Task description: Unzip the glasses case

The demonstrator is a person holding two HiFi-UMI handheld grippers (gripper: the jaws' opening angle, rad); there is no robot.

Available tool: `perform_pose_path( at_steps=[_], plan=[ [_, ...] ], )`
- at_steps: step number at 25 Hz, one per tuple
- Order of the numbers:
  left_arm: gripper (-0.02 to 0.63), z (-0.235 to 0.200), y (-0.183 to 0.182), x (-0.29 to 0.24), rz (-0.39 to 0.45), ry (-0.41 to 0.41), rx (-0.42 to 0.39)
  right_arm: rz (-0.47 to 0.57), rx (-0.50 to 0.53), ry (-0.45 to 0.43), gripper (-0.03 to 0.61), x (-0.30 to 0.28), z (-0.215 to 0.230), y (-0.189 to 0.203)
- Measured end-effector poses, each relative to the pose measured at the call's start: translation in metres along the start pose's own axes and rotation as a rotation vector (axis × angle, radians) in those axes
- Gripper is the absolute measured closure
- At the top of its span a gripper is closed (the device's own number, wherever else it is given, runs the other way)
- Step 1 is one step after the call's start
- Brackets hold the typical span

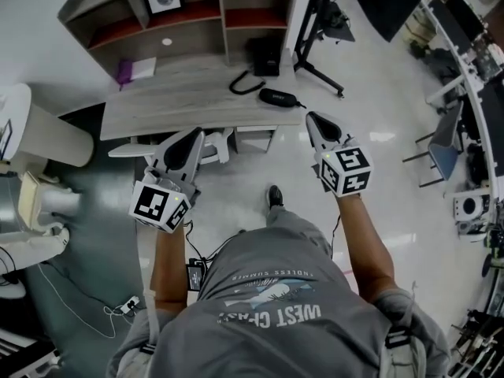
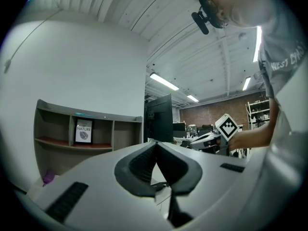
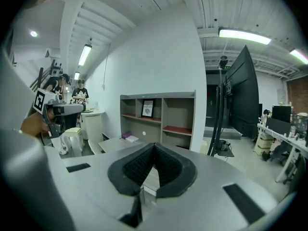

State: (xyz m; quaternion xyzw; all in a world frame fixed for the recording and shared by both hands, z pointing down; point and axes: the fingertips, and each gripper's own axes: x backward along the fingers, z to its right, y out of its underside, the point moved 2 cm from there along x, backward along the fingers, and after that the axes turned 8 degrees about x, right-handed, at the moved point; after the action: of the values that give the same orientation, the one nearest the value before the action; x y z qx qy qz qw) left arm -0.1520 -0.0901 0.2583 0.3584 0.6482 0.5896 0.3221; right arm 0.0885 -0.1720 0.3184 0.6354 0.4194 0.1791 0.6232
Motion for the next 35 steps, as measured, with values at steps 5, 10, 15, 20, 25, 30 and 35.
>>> perform_pose_path(
  at_steps=[5, 10, 15, 20, 25, 30, 35],
  plan=[
    [0.615, -0.013, 0.010, -0.036, -0.044, -0.032, 0.020, -0.048, 0.045, -0.036, 0.566, -0.049, 0.033, 0.025],
    [0.615, -0.031, 0.030, -0.069, -0.093, -0.074, 0.052, -0.094, 0.117, -0.083, 0.566, -0.101, 0.060, 0.054],
    [0.615, -0.049, 0.056, -0.094, -0.143, -0.117, 0.090, -0.155, 0.227, -0.136, 0.566, -0.154, 0.079, 0.095],
    [0.615, -0.062, 0.079, -0.111, -0.188, -0.157, 0.131, -0.191, 0.328, -0.208, 0.562, -0.198, 0.087, 0.134],
    [0.614, -0.065, 0.095, -0.119, -0.220, -0.189, 0.157, -0.233, 0.423, -0.267, 0.558, -0.230, 0.089, 0.178],
    [0.614, -0.071, 0.108, -0.125, -0.248, -0.220, 0.175, -0.269, 0.542, -0.323, 0.551, -0.259, 0.089, 0.216],
    [0.615, -0.077, 0.119, -0.125, -0.275, -0.249, 0.201, -0.319, 0.624, -0.368, 0.531, -0.280, 0.089, 0.252]
  ],
)
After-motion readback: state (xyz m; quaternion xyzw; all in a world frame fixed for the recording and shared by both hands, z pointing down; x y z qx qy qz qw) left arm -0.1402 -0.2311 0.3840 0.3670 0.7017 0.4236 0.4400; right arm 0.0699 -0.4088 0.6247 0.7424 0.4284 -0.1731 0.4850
